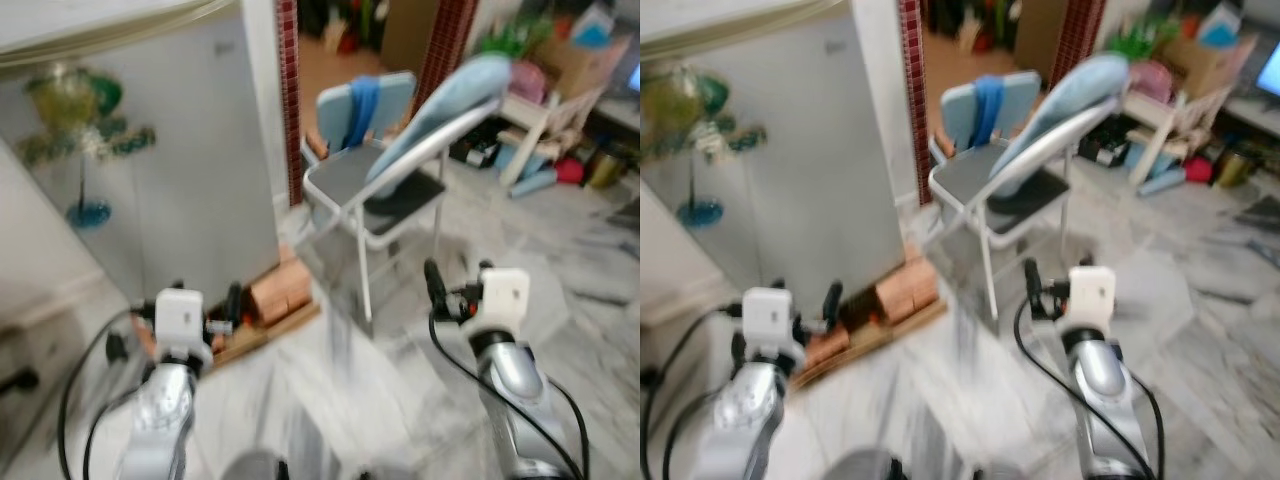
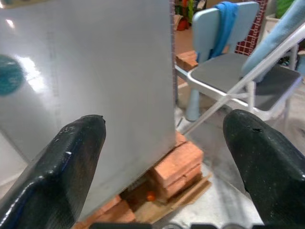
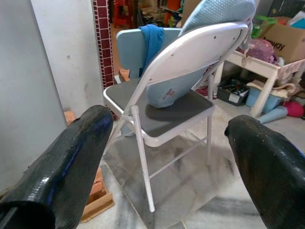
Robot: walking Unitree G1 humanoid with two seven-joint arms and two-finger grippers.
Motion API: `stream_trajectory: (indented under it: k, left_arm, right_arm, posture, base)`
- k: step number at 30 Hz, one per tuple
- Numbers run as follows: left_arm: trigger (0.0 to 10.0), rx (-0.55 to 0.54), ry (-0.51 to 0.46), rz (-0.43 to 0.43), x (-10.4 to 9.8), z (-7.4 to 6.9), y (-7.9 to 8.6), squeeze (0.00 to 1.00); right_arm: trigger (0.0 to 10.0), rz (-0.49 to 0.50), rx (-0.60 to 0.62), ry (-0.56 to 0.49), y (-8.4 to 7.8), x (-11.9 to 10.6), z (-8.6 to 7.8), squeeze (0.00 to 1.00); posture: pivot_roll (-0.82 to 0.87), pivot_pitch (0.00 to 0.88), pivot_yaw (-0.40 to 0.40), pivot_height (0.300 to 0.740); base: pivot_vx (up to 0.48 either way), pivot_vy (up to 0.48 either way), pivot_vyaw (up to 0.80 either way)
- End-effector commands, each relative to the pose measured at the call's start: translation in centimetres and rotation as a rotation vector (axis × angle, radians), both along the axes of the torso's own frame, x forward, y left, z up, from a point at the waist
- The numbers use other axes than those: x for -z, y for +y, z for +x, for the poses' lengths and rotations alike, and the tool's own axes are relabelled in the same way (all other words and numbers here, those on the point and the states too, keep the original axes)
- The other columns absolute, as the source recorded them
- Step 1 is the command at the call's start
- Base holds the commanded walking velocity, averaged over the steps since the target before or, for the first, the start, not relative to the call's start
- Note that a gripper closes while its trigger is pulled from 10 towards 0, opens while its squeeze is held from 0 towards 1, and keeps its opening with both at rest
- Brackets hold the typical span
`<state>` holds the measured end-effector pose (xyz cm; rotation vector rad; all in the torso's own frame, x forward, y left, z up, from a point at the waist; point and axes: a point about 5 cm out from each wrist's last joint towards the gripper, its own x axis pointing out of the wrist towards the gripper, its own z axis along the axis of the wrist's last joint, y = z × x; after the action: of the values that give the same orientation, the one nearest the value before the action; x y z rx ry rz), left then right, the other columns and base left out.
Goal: Restocking fridge
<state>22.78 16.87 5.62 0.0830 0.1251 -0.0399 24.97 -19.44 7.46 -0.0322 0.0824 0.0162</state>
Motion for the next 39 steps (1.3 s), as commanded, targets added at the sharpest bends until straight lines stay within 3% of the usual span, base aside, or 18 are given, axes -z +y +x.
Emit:
stream_trajectory:
  k: [1,9,16,19,23,32,39]
  left_arm:
    - [10.0,-0.023,0.002,0.026,-0.1,-0.1,0.9,0.0]
    - [10.0,-0.018,0.001,0.033,0.0,-0.1,0.8,0.0]
    - [10.0,0.007,-0.007,0.062,-0.1,-0.2,0.6,0.0]
    - [10.0,-0.018,0.003,0.062,0.1,-1.0,1.2,0.0]
    - [10.0,-0.023,0.02,0.061,0.5,-1.6,1.3,0.0]
    - [10.0,-0.009,0.002,0.06,0.2,-1.3,1.0,0.0]
    - [10.0,-0.019,0.014,0.054,0.3,-1.3,0.9,0.0]
  right_arm:
    - [10.0,0.005,-0.016,-0.022,0.6,-0.5,0.4,0.0]
    - [10.0,0.001,-0.029,-0.022,0.7,-0.5,0.5,0.0]
    - [10.0,-0.012,-0.024,-0.028,0.6,-0.5,0.4,0.0]
    - [10.0,-0.03,-0.002,-0.024,0.0,-0.4,-0.5,0.0]
    - [10.0,-0.025,-0.001,-0.015,0.0,-0.2,-0.4,0.0]
    - [10.0,-0.028,-0.024,-0.002,0.3,0.1,0.1,0.0]
    - [10.0,-0.04,-0.028,0.0,0.2,0.1,0.1,0.0]
  posture:
    - [0.08,0.025,0.005,0.74]
    - [0.08,0.026,0.004,0.74]
    - [0.08,0.027,0.006,0.74]
    - [0.08,0.031,0.008,0.74]
    - [0.08,0.038,0.009,0.74]
    - [0.09,0.038,0.001,0.74]
    - [0.09,0.041,-0.001,0.74]
  base:
    - [0.0,0.476,-0.64]
    - [0.0,0.476,-0.69]
    - [0.0,0.476,0.0]
    - [0.0,0.476,0.0]
    - [0.0,0.476,0.0]
    - [0.0,0.086,0.0]
    - [0.0,0.421,0.0]
